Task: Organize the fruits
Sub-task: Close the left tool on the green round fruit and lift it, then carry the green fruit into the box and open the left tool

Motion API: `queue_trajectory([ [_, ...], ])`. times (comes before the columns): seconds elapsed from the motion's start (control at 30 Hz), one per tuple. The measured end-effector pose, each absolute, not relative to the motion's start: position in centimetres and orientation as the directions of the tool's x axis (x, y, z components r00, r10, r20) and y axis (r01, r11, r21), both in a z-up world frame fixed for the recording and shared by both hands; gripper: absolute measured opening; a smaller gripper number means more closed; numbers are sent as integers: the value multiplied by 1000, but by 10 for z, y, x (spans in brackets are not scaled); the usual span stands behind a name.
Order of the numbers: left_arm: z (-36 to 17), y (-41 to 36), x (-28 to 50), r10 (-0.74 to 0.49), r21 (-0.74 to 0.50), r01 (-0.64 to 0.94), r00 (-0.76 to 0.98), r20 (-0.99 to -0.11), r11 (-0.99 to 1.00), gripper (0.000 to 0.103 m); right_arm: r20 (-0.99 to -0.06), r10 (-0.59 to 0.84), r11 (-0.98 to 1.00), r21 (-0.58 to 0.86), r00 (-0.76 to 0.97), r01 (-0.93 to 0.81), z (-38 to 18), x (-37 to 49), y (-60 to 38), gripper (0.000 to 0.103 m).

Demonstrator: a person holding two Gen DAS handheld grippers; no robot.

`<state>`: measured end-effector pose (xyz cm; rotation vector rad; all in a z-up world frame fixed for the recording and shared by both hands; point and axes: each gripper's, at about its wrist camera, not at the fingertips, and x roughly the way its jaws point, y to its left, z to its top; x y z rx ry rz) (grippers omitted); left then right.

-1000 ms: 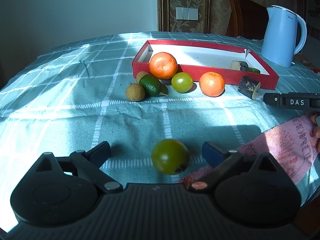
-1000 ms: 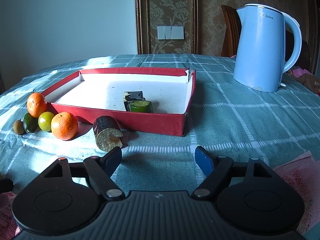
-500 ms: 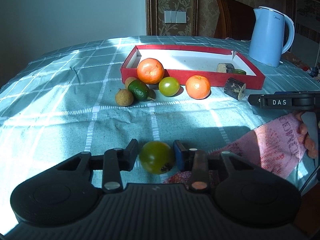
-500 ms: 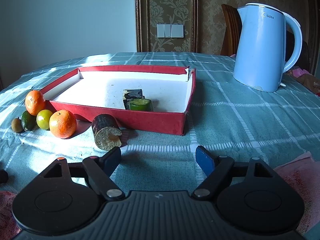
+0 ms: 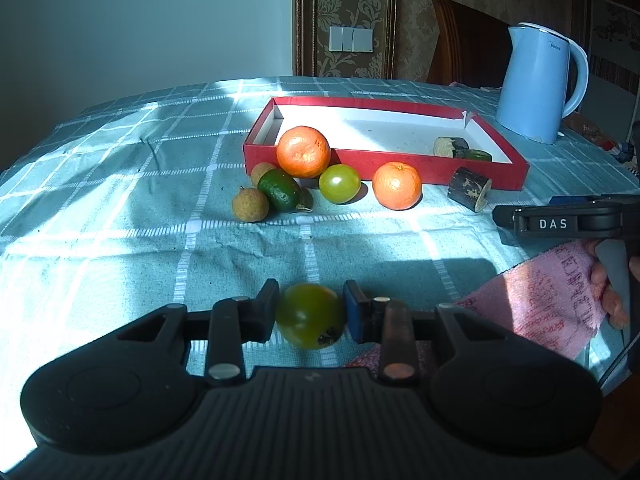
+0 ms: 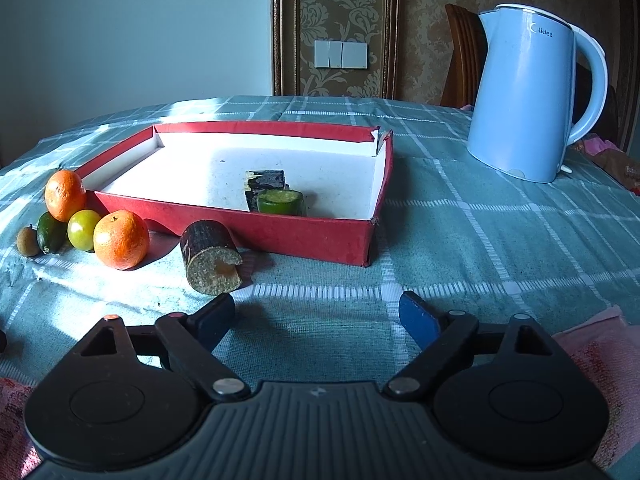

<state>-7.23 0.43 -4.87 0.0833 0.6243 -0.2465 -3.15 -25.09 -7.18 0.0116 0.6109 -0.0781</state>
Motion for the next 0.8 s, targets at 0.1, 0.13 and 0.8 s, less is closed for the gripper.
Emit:
queue_trajectory([
  [0.1,-43,5,-70,-204,6,254,790,-578,967,31,-574,-72,997,-13,816,79,-72,-32,-251,93],
  [0.13,-41,5,-68,-210,0,257,790,-576,967,31,-575,-75,997,-14,815,81,-72,-32,-252,94],
  [0.8,14,-39,21,-275,51,345,820,-501,937,31,-590,-92,994,-5,802,110,-73,-27,-255,103],
])
